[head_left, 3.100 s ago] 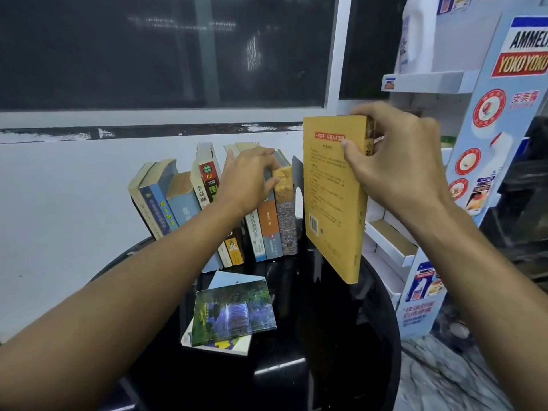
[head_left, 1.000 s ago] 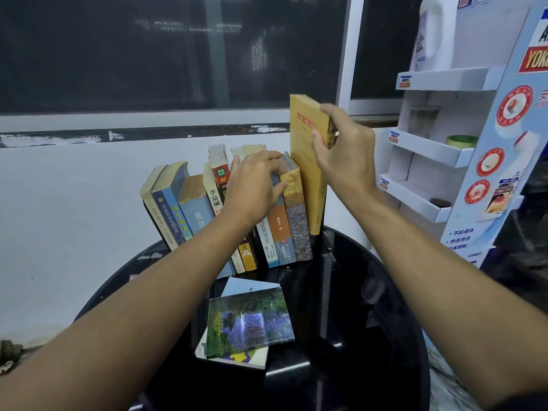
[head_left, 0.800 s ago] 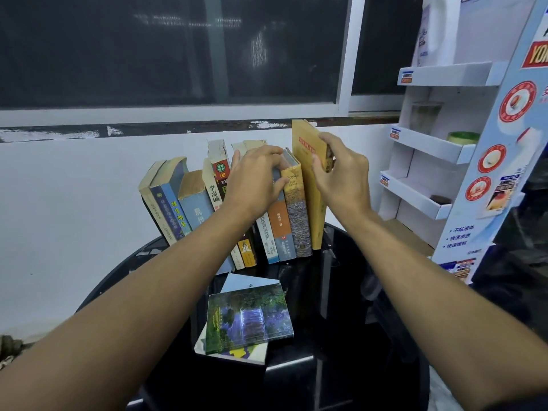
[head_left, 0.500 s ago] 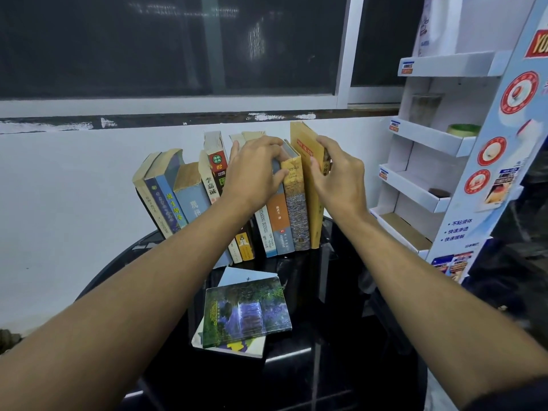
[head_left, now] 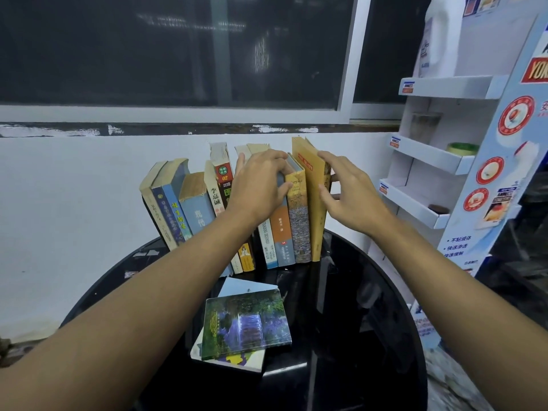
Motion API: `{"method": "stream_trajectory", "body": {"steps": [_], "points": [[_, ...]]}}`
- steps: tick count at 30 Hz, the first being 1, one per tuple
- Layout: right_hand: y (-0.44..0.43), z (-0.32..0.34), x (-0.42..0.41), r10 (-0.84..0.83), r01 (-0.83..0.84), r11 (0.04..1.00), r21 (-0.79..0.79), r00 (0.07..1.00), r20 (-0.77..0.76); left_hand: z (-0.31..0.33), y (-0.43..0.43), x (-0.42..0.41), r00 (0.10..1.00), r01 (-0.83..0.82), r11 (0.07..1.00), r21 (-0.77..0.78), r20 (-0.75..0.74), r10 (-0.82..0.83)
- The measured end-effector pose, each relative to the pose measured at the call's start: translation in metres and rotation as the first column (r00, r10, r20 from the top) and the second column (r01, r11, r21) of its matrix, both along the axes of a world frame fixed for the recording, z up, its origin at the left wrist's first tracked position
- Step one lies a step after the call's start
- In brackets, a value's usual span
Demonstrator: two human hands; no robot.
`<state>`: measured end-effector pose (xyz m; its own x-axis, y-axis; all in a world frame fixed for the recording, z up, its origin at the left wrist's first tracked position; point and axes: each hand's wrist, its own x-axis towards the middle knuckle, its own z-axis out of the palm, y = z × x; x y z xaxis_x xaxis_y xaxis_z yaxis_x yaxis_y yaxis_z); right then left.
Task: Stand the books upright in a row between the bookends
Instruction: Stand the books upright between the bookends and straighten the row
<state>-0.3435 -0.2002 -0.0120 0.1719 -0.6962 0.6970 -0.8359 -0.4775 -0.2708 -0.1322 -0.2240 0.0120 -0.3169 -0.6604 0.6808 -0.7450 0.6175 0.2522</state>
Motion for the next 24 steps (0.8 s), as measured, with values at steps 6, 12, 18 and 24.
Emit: {"method": "stream_trajectory", "body": {"steps": [6, 12, 18, 24], "points": [[-0.001, 0.012, -0.009, -0.065, 0.062, 0.998, -0.019, 0.974, -0.217, 0.000, -0.002, -0.001, 1.000, 0.003, 1.000, -0.005, 0.005, -0.003], [-0.007, 0.016, -0.009, -0.101, 0.099, 0.995, -0.019, 0.975, -0.197, -0.001, -0.004, -0.002, 1.000, 0.003, 1.000, -0.013, 0.015, -0.003], [-0.011, 0.019, -0.001, -0.117, 0.114, 0.993, -0.029, 0.970, -0.213, -0.001, -0.006, -0.005, 1.000, 0.010, 1.000, -0.023, 0.021, -0.010], [-0.012, 0.018, 0.001, -0.128, 0.126, 0.992, -0.021, 0.972, -0.195, -0.002, -0.008, -0.004, 1.000, 0.023, 0.999, -0.024, 0.016, -0.023]]}}
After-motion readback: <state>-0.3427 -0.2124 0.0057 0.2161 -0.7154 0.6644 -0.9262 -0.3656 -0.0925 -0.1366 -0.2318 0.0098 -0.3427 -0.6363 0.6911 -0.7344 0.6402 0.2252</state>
